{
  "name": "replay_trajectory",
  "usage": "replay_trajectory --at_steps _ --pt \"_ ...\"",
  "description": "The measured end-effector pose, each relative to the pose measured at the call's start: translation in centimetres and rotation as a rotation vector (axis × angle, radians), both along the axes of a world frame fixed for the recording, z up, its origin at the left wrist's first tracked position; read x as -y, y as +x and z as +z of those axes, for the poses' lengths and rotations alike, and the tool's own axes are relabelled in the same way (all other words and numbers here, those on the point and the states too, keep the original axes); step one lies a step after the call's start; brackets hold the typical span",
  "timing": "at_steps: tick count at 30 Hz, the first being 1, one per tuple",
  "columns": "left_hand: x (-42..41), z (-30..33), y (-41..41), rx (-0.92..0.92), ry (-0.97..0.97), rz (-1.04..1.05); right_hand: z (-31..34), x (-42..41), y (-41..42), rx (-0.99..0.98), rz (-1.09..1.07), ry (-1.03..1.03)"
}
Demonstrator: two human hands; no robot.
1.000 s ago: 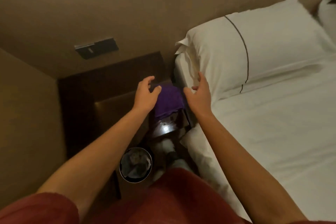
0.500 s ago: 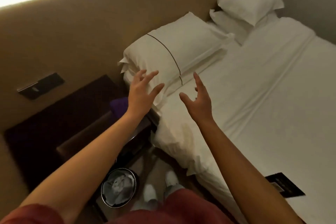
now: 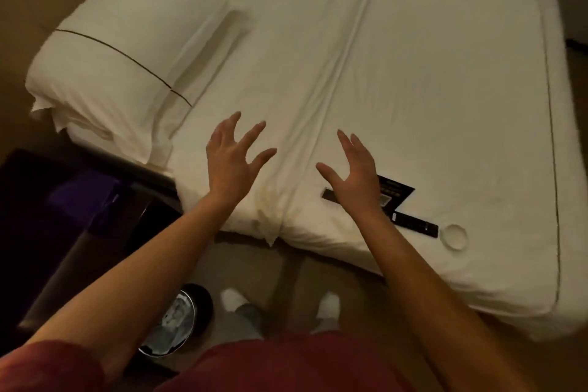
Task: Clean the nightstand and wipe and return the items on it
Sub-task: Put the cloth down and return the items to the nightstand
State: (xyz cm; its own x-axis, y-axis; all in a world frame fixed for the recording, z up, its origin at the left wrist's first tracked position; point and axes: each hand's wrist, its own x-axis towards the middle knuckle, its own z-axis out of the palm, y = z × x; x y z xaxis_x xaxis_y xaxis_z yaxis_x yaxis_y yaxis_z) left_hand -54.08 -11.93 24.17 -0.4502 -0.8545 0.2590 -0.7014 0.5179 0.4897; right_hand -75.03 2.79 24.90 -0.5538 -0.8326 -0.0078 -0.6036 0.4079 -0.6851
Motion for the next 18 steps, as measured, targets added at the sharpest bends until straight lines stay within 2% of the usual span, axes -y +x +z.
replay_trajectory --at_steps 5,9,18 --pt "-6.2 -2.6 -8.7 0.12 0.051 -0.139 -1.9 -8.0 -8.9 0.018 -0.132 0.038" --pt "-9.3 -5.1 -14.0 0.236 0.112 -0.174 -3.7 -12.2 -13.7 0.024 -0.174 0.109" --pt "-8.7 -14.1 -22.3 0.519 0.147 -0.391 -10.5 -13.2 -19.0 -0.023 -0.227 0.215"
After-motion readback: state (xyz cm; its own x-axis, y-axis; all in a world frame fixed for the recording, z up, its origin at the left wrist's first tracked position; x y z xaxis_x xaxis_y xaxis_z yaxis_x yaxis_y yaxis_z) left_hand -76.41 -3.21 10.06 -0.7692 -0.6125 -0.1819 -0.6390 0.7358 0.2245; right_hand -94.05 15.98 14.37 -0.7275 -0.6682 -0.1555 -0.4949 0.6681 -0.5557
